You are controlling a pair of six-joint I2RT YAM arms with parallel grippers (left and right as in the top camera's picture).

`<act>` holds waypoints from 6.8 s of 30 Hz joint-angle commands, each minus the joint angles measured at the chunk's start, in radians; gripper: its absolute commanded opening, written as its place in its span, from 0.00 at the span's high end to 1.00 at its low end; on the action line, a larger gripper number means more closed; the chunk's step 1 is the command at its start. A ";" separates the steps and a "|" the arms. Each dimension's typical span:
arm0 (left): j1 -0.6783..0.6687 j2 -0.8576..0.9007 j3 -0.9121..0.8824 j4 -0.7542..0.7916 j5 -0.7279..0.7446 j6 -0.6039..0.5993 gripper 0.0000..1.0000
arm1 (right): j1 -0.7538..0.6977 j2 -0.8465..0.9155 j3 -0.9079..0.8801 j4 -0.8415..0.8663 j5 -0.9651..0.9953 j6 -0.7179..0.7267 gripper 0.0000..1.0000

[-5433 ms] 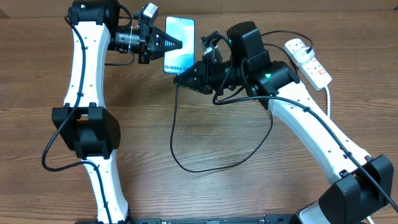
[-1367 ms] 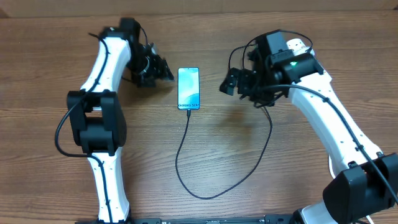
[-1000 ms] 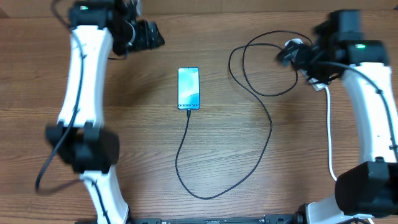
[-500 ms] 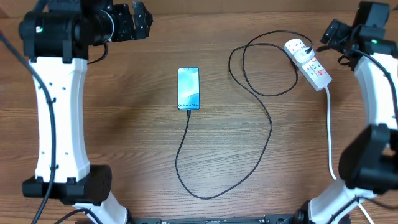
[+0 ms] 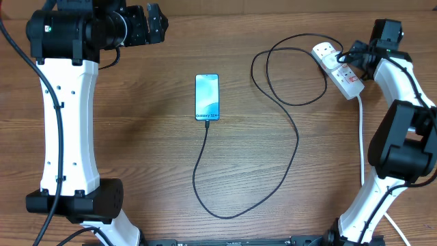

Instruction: Plug charger to phone and switch on socket

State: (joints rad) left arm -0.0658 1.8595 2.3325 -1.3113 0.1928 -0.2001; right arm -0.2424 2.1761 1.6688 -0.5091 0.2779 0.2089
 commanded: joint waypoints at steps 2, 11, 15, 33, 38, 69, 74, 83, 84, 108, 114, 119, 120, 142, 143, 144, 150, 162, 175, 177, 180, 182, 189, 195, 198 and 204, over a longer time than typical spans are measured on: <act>-0.006 0.002 0.000 0.002 -0.013 0.013 0.00 | -0.006 0.046 0.019 0.003 0.015 -0.001 0.00; -0.006 0.002 0.000 0.002 -0.013 0.013 0.01 | -0.006 0.076 0.019 -0.009 -0.071 -0.001 0.00; -0.006 0.002 0.000 0.002 -0.013 0.013 0.00 | -0.006 0.076 0.019 -0.011 -0.116 -0.001 0.00; -0.006 0.002 0.000 0.002 -0.013 0.013 0.00 | -0.006 0.076 0.019 -0.097 -0.214 -0.001 0.00; -0.006 0.002 0.000 0.002 -0.013 0.013 0.00 | -0.006 0.077 0.019 -0.112 -0.237 0.000 0.00; -0.006 0.002 0.000 0.002 -0.013 0.013 0.00 | -0.024 -0.205 0.036 -0.319 -0.142 0.151 0.00; -0.006 0.002 0.000 0.002 -0.013 0.013 0.00 | -0.017 -0.449 0.036 -0.496 -0.147 0.208 0.00; -0.006 0.002 0.000 0.002 -0.013 0.013 0.00 | 0.077 -0.805 -0.028 -0.788 -0.220 0.267 0.00; -0.006 0.002 0.000 0.002 -0.013 0.013 0.00 | 0.103 -0.850 -0.049 -0.794 -0.240 0.267 0.00; -0.006 0.002 0.000 0.002 -0.013 0.013 0.00 | 0.348 -1.147 -0.166 -1.115 -0.304 0.334 0.00; -0.006 0.002 0.000 0.002 -0.013 0.013 0.00 | 0.348 -1.155 -0.166 -1.133 -0.283 0.333 0.00; -0.006 0.002 0.000 0.002 -0.013 0.013 0.00 | 0.347 -1.199 -0.217 -1.012 -0.306 0.233 0.00; -0.006 0.002 0.000 0.002 -0.013 0.013 0.00 | 0.347 -1.233 -0.249 -0.957 -0.319 0.193 0.00; -0.006 0.002 0.000 0.002 -0.013 0.013 0.00 | 0.261 -2.060 -1.223 -0.053 -0.450 -0.008 0.00; -0.006 0.002 0.000 0.002 -0.013 0.013 0.00 | 0.261 -2.078 -1.258 -0.010 -0.457 -0.008 0.00; -0.006 0.002 0.000 0.002 -0.013 0.013 0.00 | 0.261 -2.090 -1.291 0.034 -0.465 -0.008 0.00; -0.006 0.002 0.000 0.002 -0.013 0.013 0.00 | 0.261 -2.131 -1.446 0.239 -0.482 -0.008 0.00; -0.006 0.002 0.000 0.002 -0.013 0.013 0.00 | 0.261 -2.174 -1.642 0.501 -0.481 -0.009 0.00; -0.006 0.002 0.000 0.002 -0.013 0.013 0.00 | 0.236 -2.174 -1.661 0.436 -0.435 -0.165 0.00; -0.006 0.002 0.000 0.002 -0.013 0.013 0.00 | 0.220 -2.174 -1.661 0.435 -0.436 -0.165 0.00; -0.006 0.002 0.000 0.002 -0.013 0.013 0.00 | 0.206 -2.174 -1.661 0.435 -0.435 -0.165 0.00; -0.006 0.002 0.000 0.002 -0.013 0.013 0.00 | 0.206 -2.174 -1.660 0.434 -0.428 -0.166 0.00; -0.006 0.002 0.000 0.002 -0.013 0.013 0.00 | 0.206 -2.174 -1.660 0.433 -0.425 -0.315 0.00; -0.006 0.002 0.000 0.002 -0.013 0.013 0.00 | 0.206 -2.174 -1.660 0.434 -0.430 -0.340 0.00; -0.006 0.002 0.000 0.002 -0.013 0.013 0.00 | 0.206 -2.174 -1.660 0.436 -0.440 -0.337 0.00; -0.006 0.002 0.000 0.002 -0.013 0.013 0.00 | 0.206 -2.173 -1.660 0.437 -0.440 -0.337 0.00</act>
State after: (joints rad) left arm -0.0658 1.8595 2.3325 -1.3125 0.1856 -0.2001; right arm -0.0322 0.0147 0.0185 -0.0757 -0.1577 -0.1165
